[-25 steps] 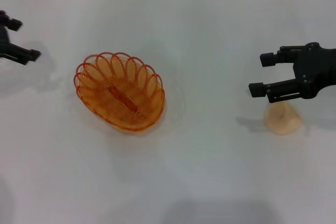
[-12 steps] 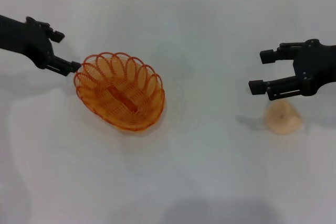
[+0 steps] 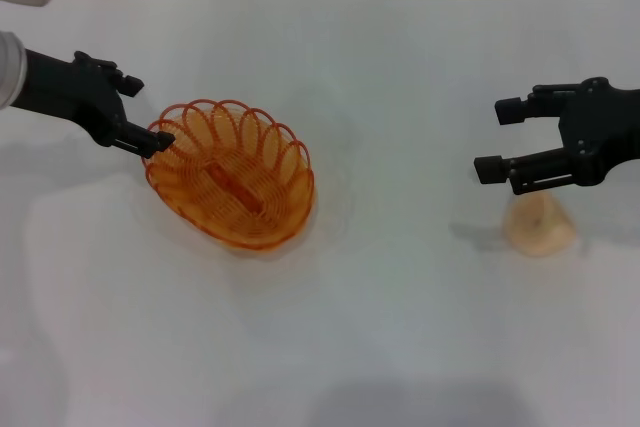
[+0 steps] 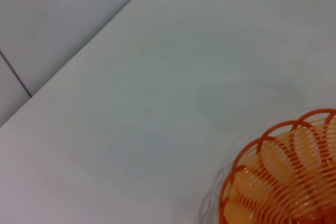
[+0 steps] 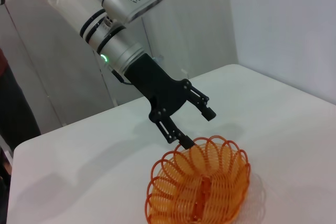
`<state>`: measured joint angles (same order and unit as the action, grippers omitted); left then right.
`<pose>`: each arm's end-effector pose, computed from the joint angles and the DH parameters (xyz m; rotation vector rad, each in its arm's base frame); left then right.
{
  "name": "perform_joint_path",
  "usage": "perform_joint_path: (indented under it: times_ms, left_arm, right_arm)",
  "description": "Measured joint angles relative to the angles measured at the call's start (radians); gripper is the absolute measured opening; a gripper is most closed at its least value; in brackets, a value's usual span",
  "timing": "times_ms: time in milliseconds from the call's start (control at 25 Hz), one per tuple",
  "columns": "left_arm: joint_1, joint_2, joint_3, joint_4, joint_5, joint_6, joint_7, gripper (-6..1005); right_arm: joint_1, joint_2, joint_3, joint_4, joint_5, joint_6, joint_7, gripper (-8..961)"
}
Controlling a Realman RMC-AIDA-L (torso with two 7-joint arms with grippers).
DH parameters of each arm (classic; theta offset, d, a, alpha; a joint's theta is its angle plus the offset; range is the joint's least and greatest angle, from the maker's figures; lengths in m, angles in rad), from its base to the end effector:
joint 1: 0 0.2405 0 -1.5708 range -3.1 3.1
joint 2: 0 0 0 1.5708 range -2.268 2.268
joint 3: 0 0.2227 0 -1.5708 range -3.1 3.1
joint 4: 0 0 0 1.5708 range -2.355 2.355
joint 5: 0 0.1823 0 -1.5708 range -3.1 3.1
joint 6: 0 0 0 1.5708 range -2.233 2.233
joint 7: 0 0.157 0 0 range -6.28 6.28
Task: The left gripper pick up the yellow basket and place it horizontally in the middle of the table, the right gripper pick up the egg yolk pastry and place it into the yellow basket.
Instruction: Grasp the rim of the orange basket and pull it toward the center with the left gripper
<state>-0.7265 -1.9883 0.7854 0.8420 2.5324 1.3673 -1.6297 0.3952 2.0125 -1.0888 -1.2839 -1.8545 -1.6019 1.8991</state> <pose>-0.2343 0.3631 0.0463 -2.6932 -0.4535 0.2198 0.1583 0.2932 0.0513 -2.8405 0.5293 0.4751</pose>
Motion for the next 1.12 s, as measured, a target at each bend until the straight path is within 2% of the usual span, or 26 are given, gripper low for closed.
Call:
perform_joint_path:
  times_ms: [200, 320, 1120]
  left_arm:
    - [-0.01, -0.006, 0.007, -0.025, 0.0, -0.024, 0.002, 887]
    - [-0.004, -0.017, 0.018, -0.032, 0.004, -0.054, 0.002, 887]
    - [0.004, -0.039, 0.026, -0.07, -0.004, -0.091, 0.015, 888]
  right_arm:
    - [0.002, 0.0, 0.0, 0.002, 0.0, 0.001, 0.0, 862]
    - [0.003, 0.0, 0.0, 0.003, 0.0, 0.002, 0.0, 862]
    - [0.004, 0.0, 0.001, -0.002, 0.0, -0.001, 0.009, 860]
